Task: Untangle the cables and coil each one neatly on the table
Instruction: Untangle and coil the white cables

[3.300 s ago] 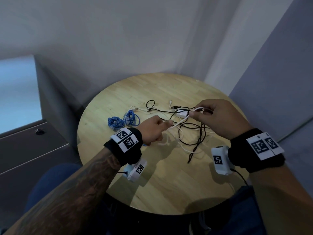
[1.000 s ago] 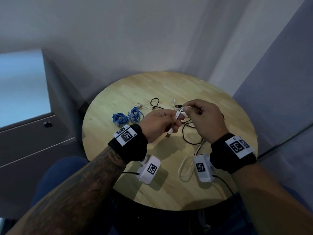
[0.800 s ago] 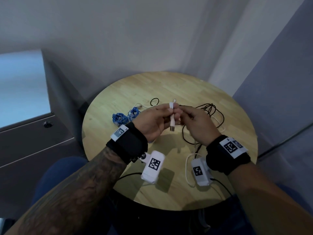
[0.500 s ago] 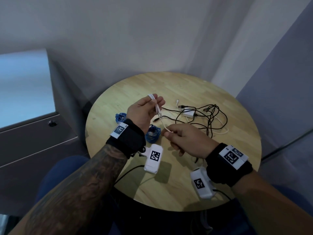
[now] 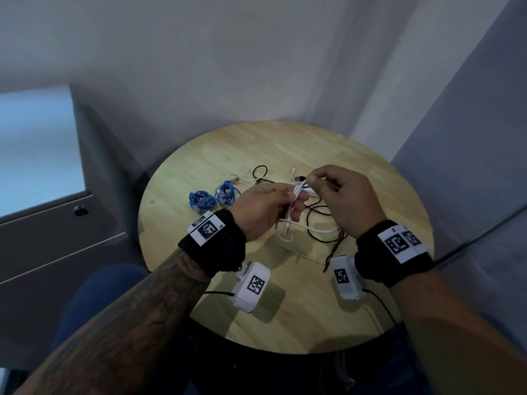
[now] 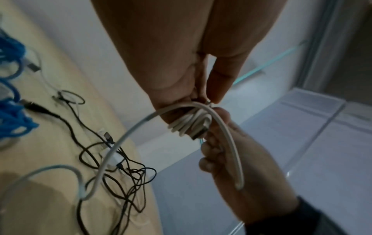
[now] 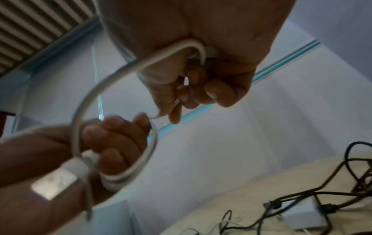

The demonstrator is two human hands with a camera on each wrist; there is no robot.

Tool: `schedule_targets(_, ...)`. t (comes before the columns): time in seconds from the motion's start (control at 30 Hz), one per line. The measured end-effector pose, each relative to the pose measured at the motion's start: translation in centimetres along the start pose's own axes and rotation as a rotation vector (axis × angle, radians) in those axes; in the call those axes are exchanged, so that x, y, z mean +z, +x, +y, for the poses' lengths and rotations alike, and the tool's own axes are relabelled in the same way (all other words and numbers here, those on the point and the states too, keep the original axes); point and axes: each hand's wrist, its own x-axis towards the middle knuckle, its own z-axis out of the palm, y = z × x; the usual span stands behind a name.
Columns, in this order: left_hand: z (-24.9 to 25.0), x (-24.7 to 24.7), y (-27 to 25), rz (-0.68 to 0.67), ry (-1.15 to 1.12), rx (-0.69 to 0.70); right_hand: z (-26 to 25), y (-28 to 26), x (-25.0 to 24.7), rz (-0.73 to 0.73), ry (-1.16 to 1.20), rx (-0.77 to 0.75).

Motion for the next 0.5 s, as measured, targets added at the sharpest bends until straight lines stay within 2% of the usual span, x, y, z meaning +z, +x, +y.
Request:
schedule_targets(0.17,0.4,-0.8,0.2,-0.029,-0.334,-0.006,0.6,-0.4,1.9,-0.152,-0.128,-0.082)
schedule_targets(0.23,0.8,-1.4,0.4,0.031,-0.467,0.039,0.5,-1.0,2.9,-0.298,-0.237,-0.062)
schedule_targets(0.33,1.4,-2.9,0.8,0.189,-0.587,0.148,-0.1,-2.4,4.2,-0.485,-0.343,-0.067)
schedule_targets(0.43,1.1,-3.9,1.1,0.372,-0.567,0.225,-1.9,-2.9,4.3,-0.504,-0.142,-0.073)
schedule_targets(0.5,0.4,-3.9,1.3,0.495,-0.386,0.284,-3.2,-2.8,3.8,-0.524,0.081,0.023)
